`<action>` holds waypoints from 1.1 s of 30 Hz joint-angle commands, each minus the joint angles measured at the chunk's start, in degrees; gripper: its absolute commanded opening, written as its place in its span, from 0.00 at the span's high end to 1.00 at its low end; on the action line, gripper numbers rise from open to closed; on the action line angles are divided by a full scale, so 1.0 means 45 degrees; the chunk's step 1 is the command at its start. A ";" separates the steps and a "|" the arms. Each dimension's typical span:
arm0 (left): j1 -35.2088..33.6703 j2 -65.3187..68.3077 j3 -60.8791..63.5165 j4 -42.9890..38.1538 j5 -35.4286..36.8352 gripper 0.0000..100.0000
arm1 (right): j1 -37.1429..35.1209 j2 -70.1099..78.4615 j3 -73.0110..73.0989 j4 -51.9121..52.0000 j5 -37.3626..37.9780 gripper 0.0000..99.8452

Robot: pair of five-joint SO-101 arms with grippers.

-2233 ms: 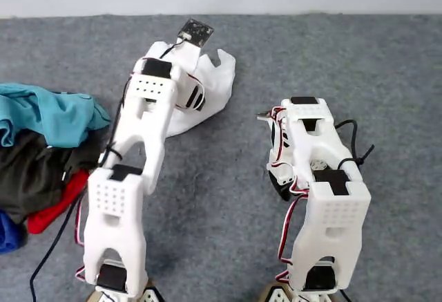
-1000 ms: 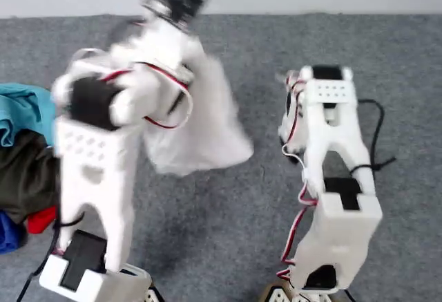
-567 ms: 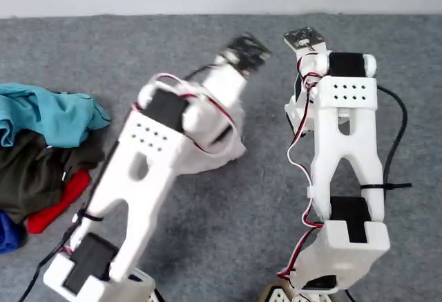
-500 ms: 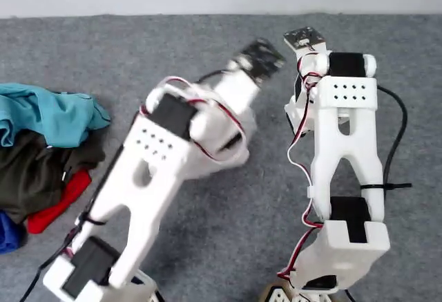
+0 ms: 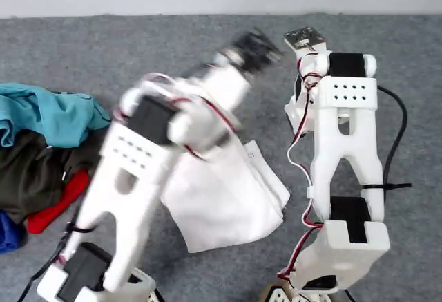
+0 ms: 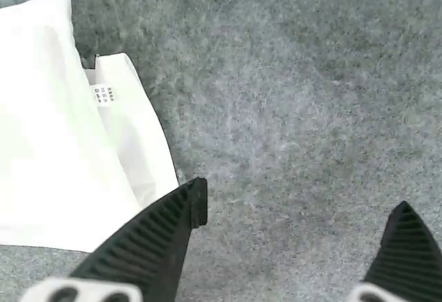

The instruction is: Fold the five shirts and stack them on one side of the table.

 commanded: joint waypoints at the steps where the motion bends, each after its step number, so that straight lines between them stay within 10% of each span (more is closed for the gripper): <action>1: -0.3048 -0.0371 -0.0400 0.0078 -0.0098 0.86 | -0.1026 -0.0557 0.0098 0.0400 -0.0449 0.60; 11: -0.8088 -0.0567 0.0420 0.1621 -0.0059 0.86 | -0.5988 0.0283 0.0117 -0.0381 -0.0586 0.60; 33: -0.7365 -0.0801 0.2042 0.1387 -0.0137 0.86 | -0.6144 0.6379 -0.4630 -0.0557 -0.1602 0.76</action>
